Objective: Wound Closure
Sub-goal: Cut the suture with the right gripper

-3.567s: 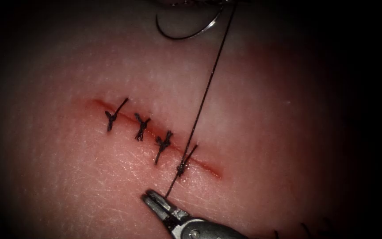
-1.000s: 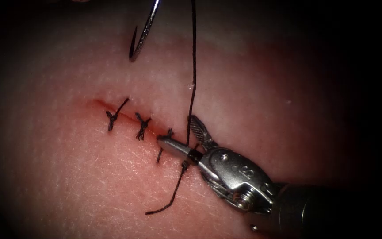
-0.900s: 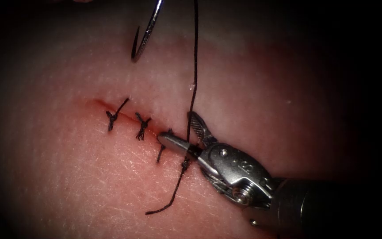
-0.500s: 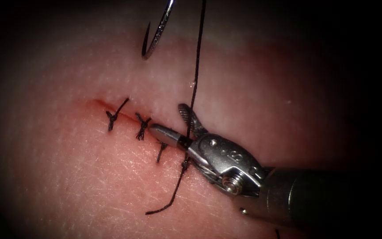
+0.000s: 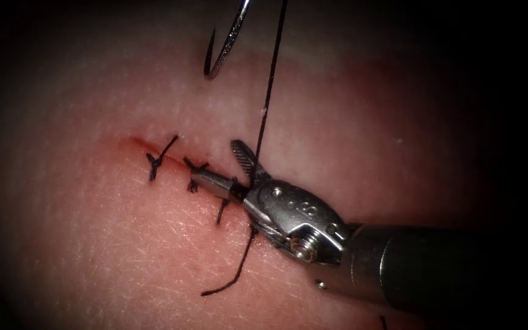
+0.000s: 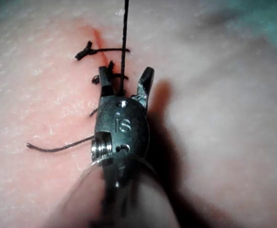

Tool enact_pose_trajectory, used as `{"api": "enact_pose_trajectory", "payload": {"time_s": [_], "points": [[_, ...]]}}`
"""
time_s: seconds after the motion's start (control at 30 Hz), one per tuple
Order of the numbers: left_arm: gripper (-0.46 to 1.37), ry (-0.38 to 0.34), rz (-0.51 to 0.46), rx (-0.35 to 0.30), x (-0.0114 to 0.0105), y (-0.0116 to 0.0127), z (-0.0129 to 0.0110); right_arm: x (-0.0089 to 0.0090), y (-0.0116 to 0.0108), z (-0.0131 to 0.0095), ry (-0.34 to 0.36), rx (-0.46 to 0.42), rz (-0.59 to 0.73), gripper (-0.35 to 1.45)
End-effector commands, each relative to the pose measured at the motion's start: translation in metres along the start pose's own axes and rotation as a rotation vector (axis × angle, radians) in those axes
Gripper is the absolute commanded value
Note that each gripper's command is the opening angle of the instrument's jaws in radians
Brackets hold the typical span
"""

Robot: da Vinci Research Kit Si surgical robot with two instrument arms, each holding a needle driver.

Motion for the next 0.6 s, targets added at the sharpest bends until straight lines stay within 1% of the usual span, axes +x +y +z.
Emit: {"api": "enact_pose_trajectory", "payload": {"time_s": [0.03,0.07,0.1,0.13,0.17,0.23,0.27,0.47,0.5,0.53,0.6], "points": [[-0.35,0.000,-0.001,-0.005,0.0001,0.0000,-0.0001,0.0000,0.0000,0.0000,-0.007,0.005,-0.006,0.74],[-0.35,0.001,-0.001,-0.005,0.0002,0.0001,-0.0001,0.0000,0.0000,0.0000,-0.014,0.009,-0.012,0.67],[-0.35,0.000,-0.001,-0.005,0.0002,0.0001,-0.0001,0.0000,0.0000,0.0000,-0.017,0.008,-0.012,0.65],[-0.35,0.001,-0.002,-0.005,0.0002,0.0001,-0.0001,0.0000,0.0000,0.0000,-0.020,0.005,-0.018,0.53],[-0.35,0.001,0.004,-0.005,0.0002,0.0001,-0.0001,0.0000,0.0000,0.0000,-0.023,0.005,-0.017,0.28],[-0.35,0.001,0.004,-0.004,0.0002,0.0001,-0.0001,0.0000,0.0000,0.0000,-0.026,-0.001,-0.017,-0.29],[-0.35,0.003,0.004,-0.007,0.0002,0.0001,-0.0001,0.0000,0.0000,0.0000,-0.031,-0.005,-0.017,-0.35],[-0.35,0.004,0.004,-0.007,0.0003,0.0002,0.0000,0.0004,0.0001,0.0000,-0.043,-0.025,-0.014,-0.35],[-0.35,0.004,0.004,-0.007,0.0003,0.0001,-0.0001,0.0007,0.0003,-0.0003,-0.026,-0.027,0.009,-0.35],[-0.35,0.004,0.004,-0.007,0.0002,0.0001,-0.0001,0.0007,0.0003,-0.0003,-0.026,-0.027,0.009,-0.35],[-0.35,0.004,0.004,-0.008,0.0002,0.0001,-0.0001,0.0011,0.0003,-0.0007,0.006,-0.021,0.009,-0.35]]}}
